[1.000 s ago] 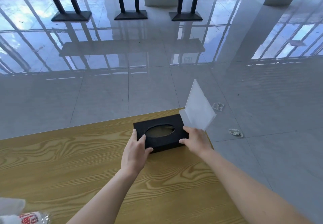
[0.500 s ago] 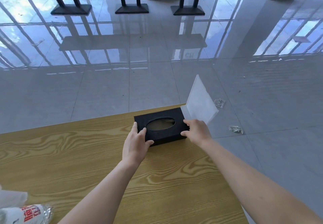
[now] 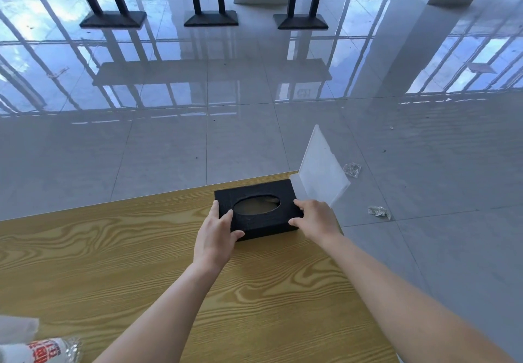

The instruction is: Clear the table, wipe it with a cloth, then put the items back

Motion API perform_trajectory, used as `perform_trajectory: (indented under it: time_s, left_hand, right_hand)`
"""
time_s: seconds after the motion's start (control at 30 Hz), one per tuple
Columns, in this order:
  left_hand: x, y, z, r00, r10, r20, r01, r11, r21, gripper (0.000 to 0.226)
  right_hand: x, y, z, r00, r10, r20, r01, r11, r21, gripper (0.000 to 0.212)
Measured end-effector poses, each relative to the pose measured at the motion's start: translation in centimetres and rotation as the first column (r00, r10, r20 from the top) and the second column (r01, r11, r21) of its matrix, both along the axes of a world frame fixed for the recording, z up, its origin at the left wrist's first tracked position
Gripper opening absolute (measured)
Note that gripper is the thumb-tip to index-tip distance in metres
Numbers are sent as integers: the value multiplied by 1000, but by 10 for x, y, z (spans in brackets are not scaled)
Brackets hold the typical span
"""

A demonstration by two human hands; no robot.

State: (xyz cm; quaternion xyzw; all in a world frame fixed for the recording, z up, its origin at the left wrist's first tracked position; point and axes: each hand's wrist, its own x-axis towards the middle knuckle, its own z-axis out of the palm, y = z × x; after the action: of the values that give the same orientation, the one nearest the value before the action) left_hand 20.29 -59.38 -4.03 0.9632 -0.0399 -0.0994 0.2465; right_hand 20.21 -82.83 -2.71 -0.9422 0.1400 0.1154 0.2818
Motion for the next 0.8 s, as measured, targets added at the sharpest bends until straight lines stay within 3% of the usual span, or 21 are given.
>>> perform_trajectory:
  time_s: [0.5,0.7,0.8]
  left_hand:
    - [1,0,-2,1000,-7,15,7,1000,2,62]
    - [-1,9,-2,999,-12,49,12,1000,0,69]
    - [-5,12,1,998,2,58,-2,1000,4,68]
  right_hand:
    - [1,0,2,1000,-2,7,2,1000,17,59]
    - [-4,-7,9,996,-3,92,4,1000,-12,29]
    - [-7,-11,15,994,-9,106,12,999,-32,31]
